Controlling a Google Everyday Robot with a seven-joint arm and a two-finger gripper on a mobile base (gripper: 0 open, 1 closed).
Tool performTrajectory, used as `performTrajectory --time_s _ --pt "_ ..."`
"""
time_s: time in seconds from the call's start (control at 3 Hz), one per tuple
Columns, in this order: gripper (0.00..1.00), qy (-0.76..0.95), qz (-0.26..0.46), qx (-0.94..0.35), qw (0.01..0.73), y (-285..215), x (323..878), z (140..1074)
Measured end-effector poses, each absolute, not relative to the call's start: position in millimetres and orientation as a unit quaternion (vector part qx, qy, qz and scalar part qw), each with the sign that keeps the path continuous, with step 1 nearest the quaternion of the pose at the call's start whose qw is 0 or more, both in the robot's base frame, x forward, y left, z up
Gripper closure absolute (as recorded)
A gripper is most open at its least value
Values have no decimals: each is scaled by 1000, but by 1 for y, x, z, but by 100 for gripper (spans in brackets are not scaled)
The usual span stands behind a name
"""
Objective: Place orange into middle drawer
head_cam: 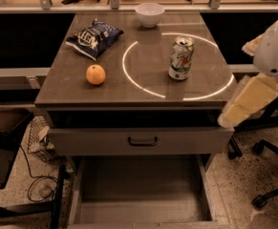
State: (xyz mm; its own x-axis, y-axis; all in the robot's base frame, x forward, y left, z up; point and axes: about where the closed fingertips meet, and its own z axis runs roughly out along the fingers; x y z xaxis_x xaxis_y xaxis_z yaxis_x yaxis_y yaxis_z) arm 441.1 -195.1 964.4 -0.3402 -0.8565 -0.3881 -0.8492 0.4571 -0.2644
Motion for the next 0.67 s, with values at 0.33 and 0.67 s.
performTrajectory --time_s 0.33,0.67 --pt "0 823 38 -476 308 -166 451 954" --pt "0 803 94 -459 369 -133 466 936"
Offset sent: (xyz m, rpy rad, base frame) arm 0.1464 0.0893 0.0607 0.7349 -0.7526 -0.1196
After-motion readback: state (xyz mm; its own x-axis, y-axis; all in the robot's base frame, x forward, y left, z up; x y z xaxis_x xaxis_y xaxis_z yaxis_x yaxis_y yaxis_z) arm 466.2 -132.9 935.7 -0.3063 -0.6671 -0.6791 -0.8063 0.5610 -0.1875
